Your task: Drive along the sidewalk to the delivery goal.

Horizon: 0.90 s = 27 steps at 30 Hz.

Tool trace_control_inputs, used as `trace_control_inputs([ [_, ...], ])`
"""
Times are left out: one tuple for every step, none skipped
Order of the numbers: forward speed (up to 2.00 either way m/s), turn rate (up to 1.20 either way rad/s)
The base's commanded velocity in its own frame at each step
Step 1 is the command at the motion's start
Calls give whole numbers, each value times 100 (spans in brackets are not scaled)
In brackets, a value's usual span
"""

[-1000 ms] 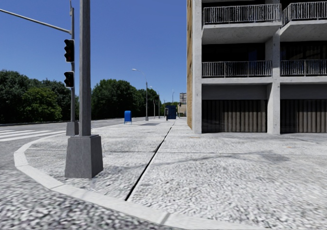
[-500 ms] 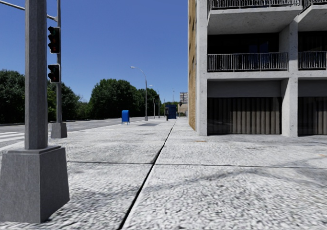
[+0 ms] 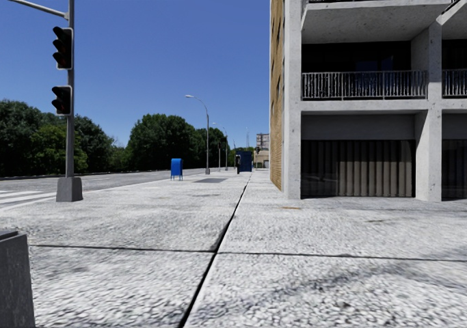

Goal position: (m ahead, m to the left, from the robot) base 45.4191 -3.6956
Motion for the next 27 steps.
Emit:
trace_control_inputs([
  [33, 0],
  [33, 0],
  [35, 0],
  [38, 0],
  [42, 0],
  [48, 0],
  [48, 0],
  [58, 0],
  [69, 0],
  [92, 0],
  [92, 0],
  [115, 0],
  [127, 0],
  [131, 0],
  [131, 0],
  [135, 0],
  [137, 0],
  [138, 0],
  [138, 0],
  [138, 0],
  [138, 0],
  [138, 0],
  [139, 0],
  [139, 0],
  [140, 0],
  [145, 0],
  [164, 0],
])
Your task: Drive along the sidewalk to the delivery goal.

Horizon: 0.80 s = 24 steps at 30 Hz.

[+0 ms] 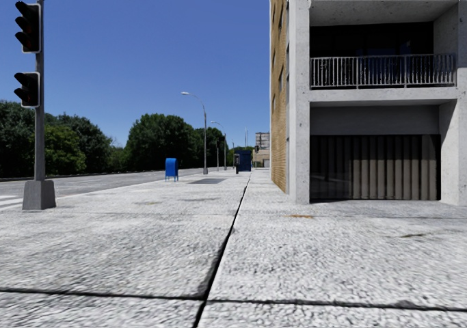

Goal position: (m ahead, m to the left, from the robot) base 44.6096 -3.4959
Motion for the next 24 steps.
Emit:
trace_control_inputs([
  [191, 0],
  [191, 0],
  [197, 0],
  [198, 0],
  [198, 0],
  [199, 0],
  [199, 0],
  [199, 0],
  [199, 0],
  [199, 0],
  [199, 0],
  [199, 0],
  [199, 0],
  [199, 0],
  [199, 0],
  [199, 0],
  [199, 0],
  [199, 0],
  [199, 0],
  [199, 0],
  [199, 0],
  [199, 0],
  [199, 0],
  [199, 0],
])
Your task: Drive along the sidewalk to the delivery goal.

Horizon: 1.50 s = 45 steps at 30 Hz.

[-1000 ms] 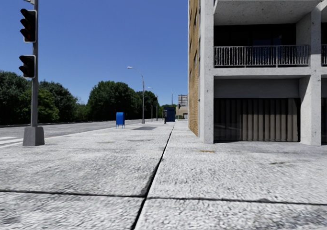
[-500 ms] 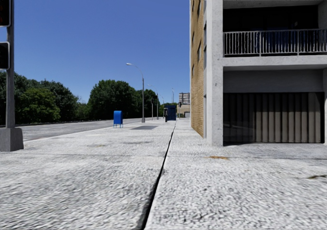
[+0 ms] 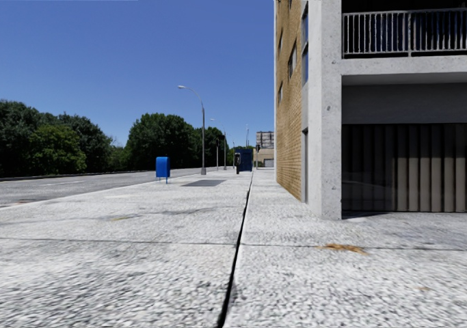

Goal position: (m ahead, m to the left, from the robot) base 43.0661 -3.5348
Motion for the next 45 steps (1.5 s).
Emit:
trace_control_inputs([
  [199, 0],
  [199, 0],
  [199, 0],
  [199, 0],
  [199, 0],
  [199, 0],
  [199, 0],
  [199, 0],
  [199, 0],
  [199, 0],
  [199, 0],
  [199, 0],
  [199, 0],
  [199, 0],
  [199, 0],
  [199, 0],
  [199, 0],
  [199, 0],
  [199, 0],
  [199, 0],
  [199, 0],
  [199, 0],
  [199, 0],
  [199, 0],
  [199, 0],
  [199, 0],
  [199, 0],
  [199, 0],
  [199, 0],
  [199, 0],
  [199, 0],
  [199, 0],
  [199, 0],
  [199, 0],
  [199, 0],
  [199, 0],
  [199, 0],
  [199, 0],
  [199, 0],
  [199, 0],
  [199, 0],
  [199, 0],
  [199, 0],
  [199, 0],
  [199, 0],
])
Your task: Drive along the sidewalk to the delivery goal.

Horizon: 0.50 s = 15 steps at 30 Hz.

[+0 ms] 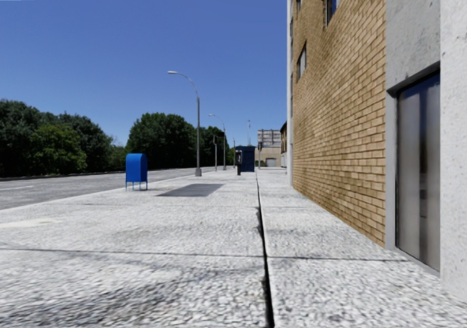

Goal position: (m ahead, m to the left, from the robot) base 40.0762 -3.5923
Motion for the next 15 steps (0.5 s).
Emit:
trace_control_inputs([
  [199, 0],
  [199, 0],
  [199, 0],
  [199, 0],
  [199, 0],
  [199, 0],
  [199, 0],
  [199, 0],
  [199, 0],
  [199, 0],
  [199, 0],
  [199, 0],
  [199, 0],
  [199, 0],
  [199, 0],
])
